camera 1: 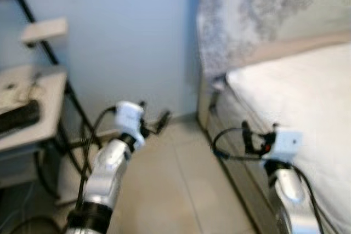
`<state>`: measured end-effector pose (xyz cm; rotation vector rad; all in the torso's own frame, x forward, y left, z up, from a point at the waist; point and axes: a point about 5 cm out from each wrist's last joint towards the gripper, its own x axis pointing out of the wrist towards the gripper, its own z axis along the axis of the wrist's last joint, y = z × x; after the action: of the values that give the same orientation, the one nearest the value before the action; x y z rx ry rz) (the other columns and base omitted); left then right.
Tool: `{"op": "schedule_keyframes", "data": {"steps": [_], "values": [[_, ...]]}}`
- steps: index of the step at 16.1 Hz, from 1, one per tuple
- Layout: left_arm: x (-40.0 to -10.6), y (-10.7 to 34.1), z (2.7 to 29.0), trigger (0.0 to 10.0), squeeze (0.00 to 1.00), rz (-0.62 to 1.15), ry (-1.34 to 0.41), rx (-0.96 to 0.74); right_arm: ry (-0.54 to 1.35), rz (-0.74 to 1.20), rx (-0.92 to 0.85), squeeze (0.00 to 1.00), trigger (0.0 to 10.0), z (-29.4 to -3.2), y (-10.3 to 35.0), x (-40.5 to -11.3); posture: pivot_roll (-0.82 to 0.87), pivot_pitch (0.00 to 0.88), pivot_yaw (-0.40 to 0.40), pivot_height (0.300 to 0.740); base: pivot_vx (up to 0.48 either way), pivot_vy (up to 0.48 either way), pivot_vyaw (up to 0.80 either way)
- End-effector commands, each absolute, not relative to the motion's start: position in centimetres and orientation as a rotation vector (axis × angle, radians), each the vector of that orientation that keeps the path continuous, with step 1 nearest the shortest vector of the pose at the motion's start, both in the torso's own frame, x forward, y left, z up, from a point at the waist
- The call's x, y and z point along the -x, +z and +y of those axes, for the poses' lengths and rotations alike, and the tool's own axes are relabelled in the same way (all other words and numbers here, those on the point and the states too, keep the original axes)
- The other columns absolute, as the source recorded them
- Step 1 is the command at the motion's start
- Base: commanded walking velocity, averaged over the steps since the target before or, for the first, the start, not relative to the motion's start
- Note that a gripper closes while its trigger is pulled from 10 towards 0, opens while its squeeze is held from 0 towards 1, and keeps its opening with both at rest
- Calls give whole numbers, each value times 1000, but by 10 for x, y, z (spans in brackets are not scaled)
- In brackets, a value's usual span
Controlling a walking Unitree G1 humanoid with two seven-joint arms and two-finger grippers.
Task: Clean up the room
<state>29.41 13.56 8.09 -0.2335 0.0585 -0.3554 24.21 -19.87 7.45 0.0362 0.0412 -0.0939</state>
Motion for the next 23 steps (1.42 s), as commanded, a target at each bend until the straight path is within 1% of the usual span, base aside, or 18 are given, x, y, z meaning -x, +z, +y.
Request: {"op": "schedule_keyframes", "data": {"steps": [1,2,3,4,5,7,8,10,14,16,21,23], "values": [[-291,78,150,10000,0,90,-281,314,-137,59,-68,0,10000,-205,71,-237,-130,0,74,740,0,0,-606],[-289,77,152,10000,0,97,-268,331,-136,61,-69,0,10000,-205,71,-236,-130,0,74,740,0,0,-606],[-280,67,160,10000,0,135,-248,285,-108,96,-31,0,10000,-206,66,-230,-109,0,39,740,0,0,-619],[-278,63,160,10000,0,152,-254,250,-86,118,-11,0,10000,-207,64,-228,-105,0,30,740,0,0,-619],[-280,62,154,10000,0,146,-282,196,-40,147,25,0,10000,-208,61,-226,-97,0,-22,740,0,0,-631],[-282,66,144,10000,0,122,-299,184,-5,161,51,0,10000,-211,60,-229,-84,0,-71,740,0,0,-628],[-284,69,142,10000,0,102,-312,186,1,157,53,0,10000,-212,61,-233,-80,0,-75,740,0,0,-631],[-284,70,141,10000,0,100,-370,137,-25,139,13,0,10000,-212,62,-238,-65,0,-59,740,0,0,-625],[-278,61,148,10000,0,138,-416,117,-51,128,-35,0,10000,-205,57,-240,-61,0,-19,740,0,0,-628],[-277,62,150,10000,0,143,-467,51,-87,131,-71,0,10000,-206,51,-237,-64,0,13,740,0,414,-625],[-282,52,155,10000,0,168,-482,90,-91,126,-17,0,10000,-204,50,-232,-84,0,29,740,0,480,-628],[-289,55,154,10000,0,150,-486,78,-108,110,-5,0,10000,-206,52,-230,-96,0,29,740,0,480,-631]]}}
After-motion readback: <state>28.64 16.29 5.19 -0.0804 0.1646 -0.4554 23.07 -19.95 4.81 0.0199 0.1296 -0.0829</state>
